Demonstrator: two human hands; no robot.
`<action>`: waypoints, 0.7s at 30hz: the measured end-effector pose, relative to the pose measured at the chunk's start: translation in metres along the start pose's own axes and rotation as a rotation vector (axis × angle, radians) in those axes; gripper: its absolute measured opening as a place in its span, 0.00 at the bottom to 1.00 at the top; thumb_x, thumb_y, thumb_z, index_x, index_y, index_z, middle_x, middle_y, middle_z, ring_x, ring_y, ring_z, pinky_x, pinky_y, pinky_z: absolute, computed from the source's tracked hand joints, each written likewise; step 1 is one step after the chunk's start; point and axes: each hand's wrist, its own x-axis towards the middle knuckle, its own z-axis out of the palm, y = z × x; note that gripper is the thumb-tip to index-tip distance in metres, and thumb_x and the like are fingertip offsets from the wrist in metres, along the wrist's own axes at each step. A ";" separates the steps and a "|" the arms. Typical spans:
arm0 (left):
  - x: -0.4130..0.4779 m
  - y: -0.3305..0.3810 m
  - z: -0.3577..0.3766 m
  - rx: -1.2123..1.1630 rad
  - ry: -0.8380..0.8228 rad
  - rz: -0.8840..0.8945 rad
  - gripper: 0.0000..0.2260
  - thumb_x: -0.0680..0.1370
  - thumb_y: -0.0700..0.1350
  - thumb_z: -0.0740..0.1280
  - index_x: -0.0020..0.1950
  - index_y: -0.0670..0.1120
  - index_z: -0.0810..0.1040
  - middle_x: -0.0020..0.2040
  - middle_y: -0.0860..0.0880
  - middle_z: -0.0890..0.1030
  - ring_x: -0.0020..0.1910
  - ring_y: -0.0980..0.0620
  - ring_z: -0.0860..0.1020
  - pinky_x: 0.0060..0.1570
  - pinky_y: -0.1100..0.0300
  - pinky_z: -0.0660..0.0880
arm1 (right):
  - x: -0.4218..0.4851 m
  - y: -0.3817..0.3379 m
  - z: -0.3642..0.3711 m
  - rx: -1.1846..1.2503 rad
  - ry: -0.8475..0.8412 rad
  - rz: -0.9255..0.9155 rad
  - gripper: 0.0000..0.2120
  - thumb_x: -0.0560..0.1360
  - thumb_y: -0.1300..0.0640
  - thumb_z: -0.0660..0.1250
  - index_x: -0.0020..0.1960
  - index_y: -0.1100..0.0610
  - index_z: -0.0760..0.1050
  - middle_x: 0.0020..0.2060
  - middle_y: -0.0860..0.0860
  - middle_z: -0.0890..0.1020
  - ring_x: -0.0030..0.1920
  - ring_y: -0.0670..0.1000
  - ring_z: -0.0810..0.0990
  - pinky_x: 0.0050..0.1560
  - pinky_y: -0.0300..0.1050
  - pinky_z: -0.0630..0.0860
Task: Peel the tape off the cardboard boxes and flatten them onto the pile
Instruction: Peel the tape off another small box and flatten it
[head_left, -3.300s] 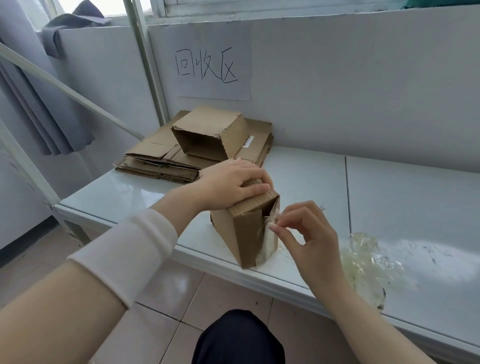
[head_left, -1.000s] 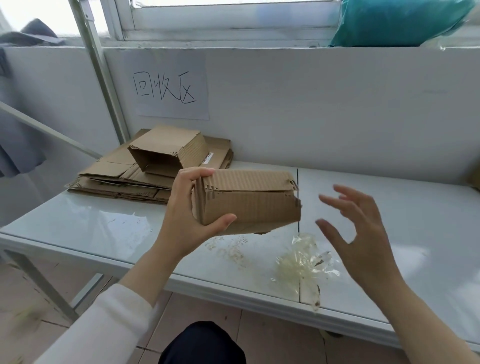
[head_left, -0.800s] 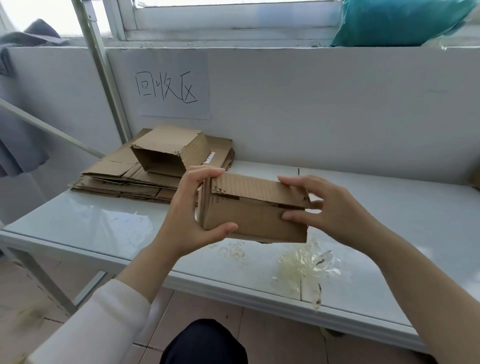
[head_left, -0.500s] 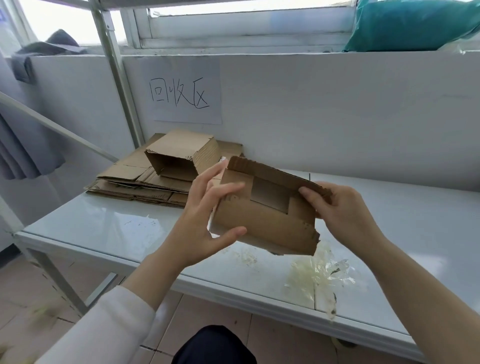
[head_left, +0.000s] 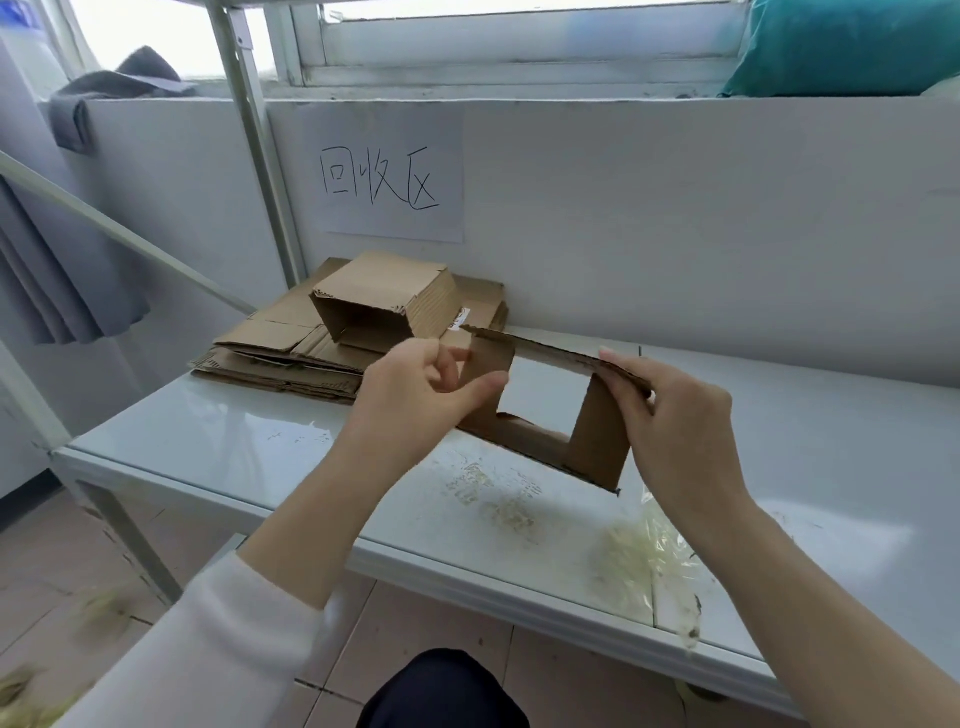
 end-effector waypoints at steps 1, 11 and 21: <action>0.004 0.004 0.001 0.071 -0.004 -0.044 0.19 0.67 0.59 0.71 0.44 0.47 0.70 0.55 0.53 0.76 0.50 0.55 0.75 0.47 0.62 0.69 | -0.001 -0.002 0.002 0.005 0.004 -0.012 0.12 0.76 0.58 0.65 0.57 0.57 0.79 0.50 0.52 0.84 0.48 0.51 0.81 0.51 0.38 0.72; 0.010 -0.008 -0.002 0.083 0.208 0.040 0.10 0.80 0.43 0.61 0.58 0.42 0.76 0.45 0.52 0.77 0.44 0.55 0.76 0.36 0.77 0.69 | -0.007 0.000 0.017 0.076 0.019 0.124 0.18 0.73 0.56 0.68 0.62 0.59 0.73 0.56 0.52 0.79 0.54 0.49 0.75 0.53 0.33 0.66; 0.012 -0.015 -0.006 -0.262 0.342 -0.106 0.09 0.81 0.44 0.57 0.57 0.47 0.75 0.47 0.47 0.80 0.48 0.46 0.79 0.48 0.59 0.77 | -0.014 -0.007 0.017 0.304 -0.259 0.229 0.36 0.72 0.57 0.68 0.73 0.47 0.54 0.54 0.36 0.69 0.53 0.40 0.71 0.54 0.35 0.68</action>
